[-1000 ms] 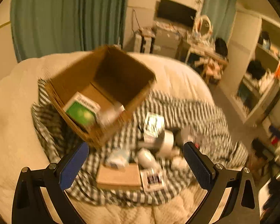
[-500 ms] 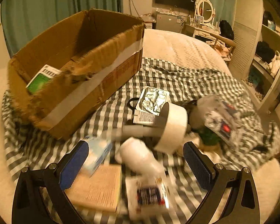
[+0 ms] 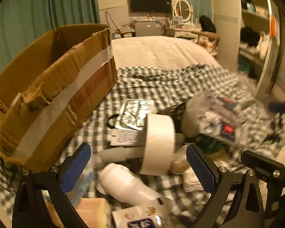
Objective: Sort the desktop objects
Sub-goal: 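Grasp the tape roll with the left tool while the right tool grasps the floral tissue pack, then carry the tape roll and tissue pack into the cardboard box and release both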
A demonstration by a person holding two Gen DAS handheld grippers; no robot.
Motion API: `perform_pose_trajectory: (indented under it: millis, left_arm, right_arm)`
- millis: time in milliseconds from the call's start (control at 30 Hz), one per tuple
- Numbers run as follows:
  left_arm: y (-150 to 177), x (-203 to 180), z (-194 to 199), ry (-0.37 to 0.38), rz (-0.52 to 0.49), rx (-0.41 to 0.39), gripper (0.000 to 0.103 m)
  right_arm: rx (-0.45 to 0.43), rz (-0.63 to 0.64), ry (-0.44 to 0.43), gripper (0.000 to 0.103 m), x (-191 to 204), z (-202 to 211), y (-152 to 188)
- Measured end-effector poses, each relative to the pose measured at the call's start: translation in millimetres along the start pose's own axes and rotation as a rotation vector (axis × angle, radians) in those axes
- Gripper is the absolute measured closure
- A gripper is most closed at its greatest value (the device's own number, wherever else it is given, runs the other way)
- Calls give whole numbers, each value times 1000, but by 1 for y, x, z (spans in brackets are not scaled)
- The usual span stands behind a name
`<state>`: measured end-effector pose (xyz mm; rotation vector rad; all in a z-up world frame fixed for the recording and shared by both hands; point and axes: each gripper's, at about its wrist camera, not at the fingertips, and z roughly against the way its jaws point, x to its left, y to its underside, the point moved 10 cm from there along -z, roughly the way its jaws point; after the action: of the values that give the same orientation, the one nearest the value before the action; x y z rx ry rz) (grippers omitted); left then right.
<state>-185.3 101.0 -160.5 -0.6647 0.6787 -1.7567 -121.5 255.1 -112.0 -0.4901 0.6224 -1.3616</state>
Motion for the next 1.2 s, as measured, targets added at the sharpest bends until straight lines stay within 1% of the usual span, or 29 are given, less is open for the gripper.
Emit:
perform_pose_trajectory:
  millis: [33, 100, 133, 167, 233, 267, 300, 333, 367, 500, 633, 700, 733, 767, 800, 867, 933, 967, 1000, 1067, 1133, 1200]
  left_arm:
    - [2, 0, -3, -1, -6, 5, 5]
    - [5, -3, -11, 33, -1, 48, 13]
    - [6, -2, -15, 36, -4, 65, 23]
    - [7, -1, -18, 41, -5, 77, 31]
    - [10, -2, -21, 65, -8, 103, 41]
    - [11, -3, -21, 82, -8, 108, 48]
    - [11, -6, -19, 93, -12, 102, 52]
    - [10, -8, -17, 100, -18, 93, 63]
    - [9, -11, -15, 110, -20, 85, 72]
    - [10, -14, -17, 161, -1, 94, 73]
    - [8, -7, -17, 210, 78, 82, 73]
    - [8, -2, -18, 238, 123, 80, 73]
    - [8, -1, -18, 242, 133, 77, 73]
    - [8, 0, -18, 247, 143, 73, 73]
    - [8, 0, -18, 249, 144, 72, 73]
    - [10, -1, -14, 250, 147, 65, 73]
    - [9, 1, -11, 247, 149, 52, 73]
    - [10, 2, -10, 251, 153, 56, 73]
    - [11, 2, -9, 260, 160, 65, 73]
    - [14, 5, -7, 298, 198, 89, 73]
    - [14, 11, 0, 315, 229, 90, 73]
    - [14, 15, 10, 288, 214, 77, 73]
  right_arm:
    - [13, 39, -16, 0, 5, -7, -2]
    - [41, 128, -13, 0, 13, -20, -4]
    - [50, 176, -4, 0, 17, -25, -5]
    - [58, 208, 1, 0, 19, -29, -5]
    - [78, 259, 24, 0, 20, -40, -6]
    - [92, 271, 31, 1, 18, -45, -6]
    - [105, 277, 35, 1, 16, -51, -6]
    - [114, 273, 35, 1, 14, -55, -5]
    - [120, 268, 36, 1, 12, -59, -6]
    - [143, 228, 17, 1, 7, -73, -6]
    - [167, 282, 76, 4, 7, -85, -4]
    - [180, 275, 57, 12, 10, -87, -3]
    - [186, 272, 52, 23, 11, -88, -3]
    - [194, 268, 48, 42, 12, -88, -2]
    - [202, 257, 45, 53, 12, -88, -2]
    - [221, 239, 55, 64, 10, -89, -1]
    - [221, 219, 33, 71, 13, -84, 2]
    - [217, 208, 39, 74, 12, -81, 1]
    - [210, 192, 42, 75, 10, -76, 1]
    - [189, 157, 23, 83, 8, -65, -3]
    - [160, 142, 6, 85, 8, -50, -7]
    - [144, 125, -12, 87, 8, -36, -9]
